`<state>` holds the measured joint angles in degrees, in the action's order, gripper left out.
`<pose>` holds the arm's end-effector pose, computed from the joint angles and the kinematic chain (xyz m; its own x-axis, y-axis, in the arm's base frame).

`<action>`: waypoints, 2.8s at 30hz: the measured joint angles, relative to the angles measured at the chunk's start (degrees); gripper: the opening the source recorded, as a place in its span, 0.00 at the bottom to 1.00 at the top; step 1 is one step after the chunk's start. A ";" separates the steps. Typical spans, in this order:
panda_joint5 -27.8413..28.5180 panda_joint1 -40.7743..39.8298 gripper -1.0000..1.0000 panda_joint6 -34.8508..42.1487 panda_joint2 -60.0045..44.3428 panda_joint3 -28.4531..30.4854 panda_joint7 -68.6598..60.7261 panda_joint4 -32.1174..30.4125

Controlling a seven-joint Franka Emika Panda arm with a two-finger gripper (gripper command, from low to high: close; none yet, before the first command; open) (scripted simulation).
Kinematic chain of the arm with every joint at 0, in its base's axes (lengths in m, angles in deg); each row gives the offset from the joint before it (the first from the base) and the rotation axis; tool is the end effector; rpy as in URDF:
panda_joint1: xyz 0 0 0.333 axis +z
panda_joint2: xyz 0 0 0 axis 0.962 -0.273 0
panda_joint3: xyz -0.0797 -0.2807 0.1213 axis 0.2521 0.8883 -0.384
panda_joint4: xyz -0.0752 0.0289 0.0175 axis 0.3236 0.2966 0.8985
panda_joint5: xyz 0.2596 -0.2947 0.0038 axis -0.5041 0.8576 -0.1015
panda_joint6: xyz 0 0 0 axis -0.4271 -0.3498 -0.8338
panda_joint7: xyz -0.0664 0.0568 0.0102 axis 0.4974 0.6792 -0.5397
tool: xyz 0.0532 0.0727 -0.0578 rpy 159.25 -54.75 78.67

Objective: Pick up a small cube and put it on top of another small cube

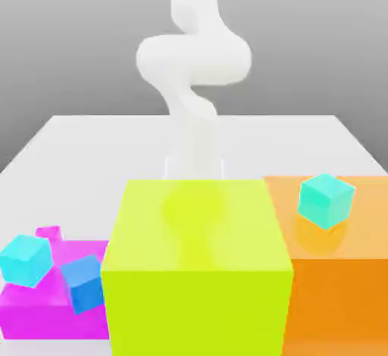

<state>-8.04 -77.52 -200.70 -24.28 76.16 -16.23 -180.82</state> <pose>0.3652 -0.0166 0.6848 0.4079 -0.8084 0.4244 -0.6023 -0.5876 -0.5404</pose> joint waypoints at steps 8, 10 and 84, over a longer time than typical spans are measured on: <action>-0.90 -10.62 0.50 -5.37 -8.73 -1.76 19.58 -4.51; -1.03 -13.16 0.50 -6.68 -10.87 -2.20 24.45 -5.61; 1.04 -34.89 0.00 -10.54 -46.60 -3.50 90.11 -7.23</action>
<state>-7.00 -112.41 -211.24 -70.89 72.65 73.88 -188.05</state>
